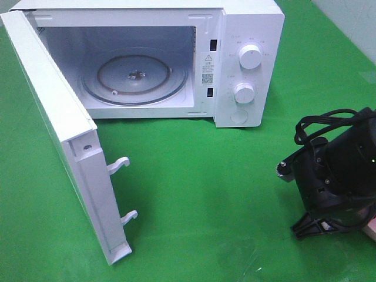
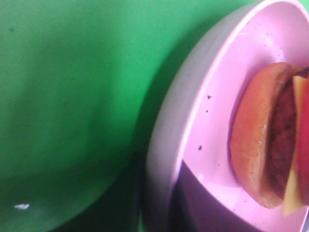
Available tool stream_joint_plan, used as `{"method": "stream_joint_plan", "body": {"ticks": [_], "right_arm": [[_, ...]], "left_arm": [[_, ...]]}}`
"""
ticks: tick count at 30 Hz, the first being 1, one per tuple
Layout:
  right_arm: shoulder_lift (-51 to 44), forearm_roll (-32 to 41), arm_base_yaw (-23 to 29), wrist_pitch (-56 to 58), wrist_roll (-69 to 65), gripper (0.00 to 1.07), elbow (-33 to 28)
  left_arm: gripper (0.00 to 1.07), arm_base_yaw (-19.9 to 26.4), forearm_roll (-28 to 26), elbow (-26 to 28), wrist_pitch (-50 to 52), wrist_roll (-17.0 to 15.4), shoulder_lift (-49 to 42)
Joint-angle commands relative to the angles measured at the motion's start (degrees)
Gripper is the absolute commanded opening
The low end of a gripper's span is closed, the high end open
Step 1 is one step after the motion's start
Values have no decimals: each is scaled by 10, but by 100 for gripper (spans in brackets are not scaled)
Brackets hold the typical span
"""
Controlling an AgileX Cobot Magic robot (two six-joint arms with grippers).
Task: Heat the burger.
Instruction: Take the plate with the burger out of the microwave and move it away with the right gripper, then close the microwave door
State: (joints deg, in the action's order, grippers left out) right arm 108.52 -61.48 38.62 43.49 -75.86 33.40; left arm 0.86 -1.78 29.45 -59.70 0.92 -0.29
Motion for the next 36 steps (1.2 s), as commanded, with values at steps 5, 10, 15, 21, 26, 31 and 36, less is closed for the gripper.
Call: {"method": "stream_joint_plan", "body": {"ticks": [5,10,15,21,26,31,36], "right_arm": [[11,-18,-15,26,-6,20,1],[1,2,-13,24,9,36,1],[-54,36,-13,-2,46,44,1],[-189,123,-13,-46,123,45,1],[-286,202,-13,-89,226,45,1],[-373,292,-13,-101,371,56,1],[-438,382,-13,-88,480,74,1]], "left_arm": [[100,2,0,-2,5,-1,-10],[100,2,0,-2,5,-1,-10],[100,2,0,-2,5,-1,-10],[100,2,0,-2,5,-1,-10],[100,2,0,-2,5,-1,-10],[100,2,0,-2,5,-1,-10],[100,2,0,-2,5,-1,-10]]}}
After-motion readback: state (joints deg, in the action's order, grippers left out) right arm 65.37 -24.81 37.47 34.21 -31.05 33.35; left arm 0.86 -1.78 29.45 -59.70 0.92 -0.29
